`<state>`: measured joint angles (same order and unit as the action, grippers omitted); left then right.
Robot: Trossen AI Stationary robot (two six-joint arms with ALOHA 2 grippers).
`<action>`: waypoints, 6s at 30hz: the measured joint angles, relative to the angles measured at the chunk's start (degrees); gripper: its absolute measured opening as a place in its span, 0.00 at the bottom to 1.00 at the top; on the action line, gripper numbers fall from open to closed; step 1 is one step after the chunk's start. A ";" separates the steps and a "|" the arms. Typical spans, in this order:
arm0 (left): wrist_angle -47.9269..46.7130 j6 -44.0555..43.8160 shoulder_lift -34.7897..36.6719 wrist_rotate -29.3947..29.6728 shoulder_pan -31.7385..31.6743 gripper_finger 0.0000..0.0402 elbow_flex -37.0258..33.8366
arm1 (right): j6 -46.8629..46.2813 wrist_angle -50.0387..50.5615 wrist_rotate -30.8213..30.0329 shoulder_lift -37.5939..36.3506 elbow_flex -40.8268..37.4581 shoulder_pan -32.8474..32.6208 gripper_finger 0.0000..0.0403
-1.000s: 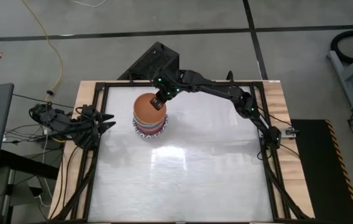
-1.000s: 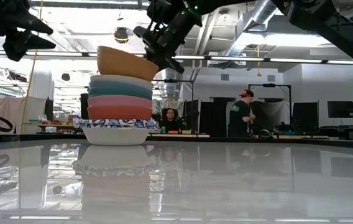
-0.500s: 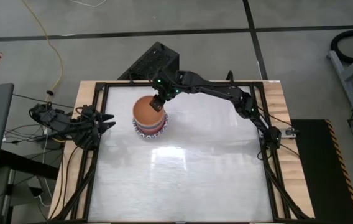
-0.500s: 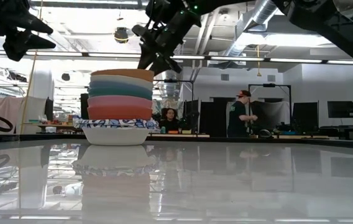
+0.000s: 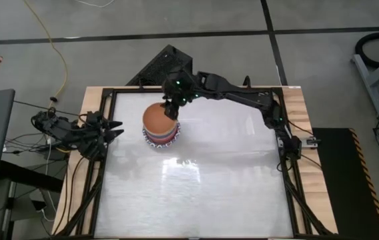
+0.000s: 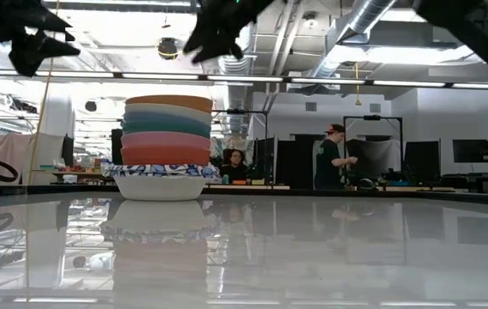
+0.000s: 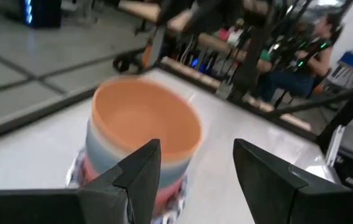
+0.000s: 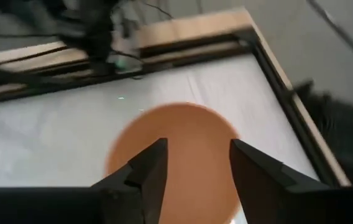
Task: Nest bowls inside each other
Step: Return to Home Position
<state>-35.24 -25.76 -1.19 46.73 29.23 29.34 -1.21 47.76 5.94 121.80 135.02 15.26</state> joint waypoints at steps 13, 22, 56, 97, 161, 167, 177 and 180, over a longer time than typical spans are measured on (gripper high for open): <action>12.20 16.98 0.00 -1.45 0.00 0.48 5.49 | 7.12 12.08 -3.26 -19.37 -2.73 -9.06 0.45; 11.61 18.66 -0.28 -1.99 0.00 0.48 6.25 | 4.71 5.33 -6.35 -35.31 -28.37 -15.14 0.45; 16.87 16.57 -0.33 -1.48 0.00 0.48 -2.63 | -0.07 -40.05 -11.48 -97.89 -101.90 -18.29 0.45; 30.66 13.26 -0.72 -2.56 -0.02 0.48 -25.92 | -8.91 -55.25 -13.47 -120.32 -134.57 -18.22 0.45; 30.22 13.75 -0.76 -5.13 0.02 0.48 -25.94 | -16.35 -50.37 -13.38 -120.32 -134.73 -18.23 0.45; 30.22 13.75 -0.76 -5.13 0.02 0.48 -25.97 | -16.35 -50.35 -13.38 -120.32 -134.73 -18.22 0.45; 30.22 13.75 -0.76 -5.14 0.02 0.48 -25.97 | -16.35 -50.35 -13.40 -120.32 -134.73 -18.22 0.45; 30.22 13.75 -0.76 -5.15 0.02 0.48 -25.97 | -16.35 -50.35 -13.40 -120.32 -134.73 -18.23 0.45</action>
<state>-5.02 -12.01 -1.96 41.58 29.26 3.38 -17.56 -2.59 -7.46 1.48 0.30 -2.97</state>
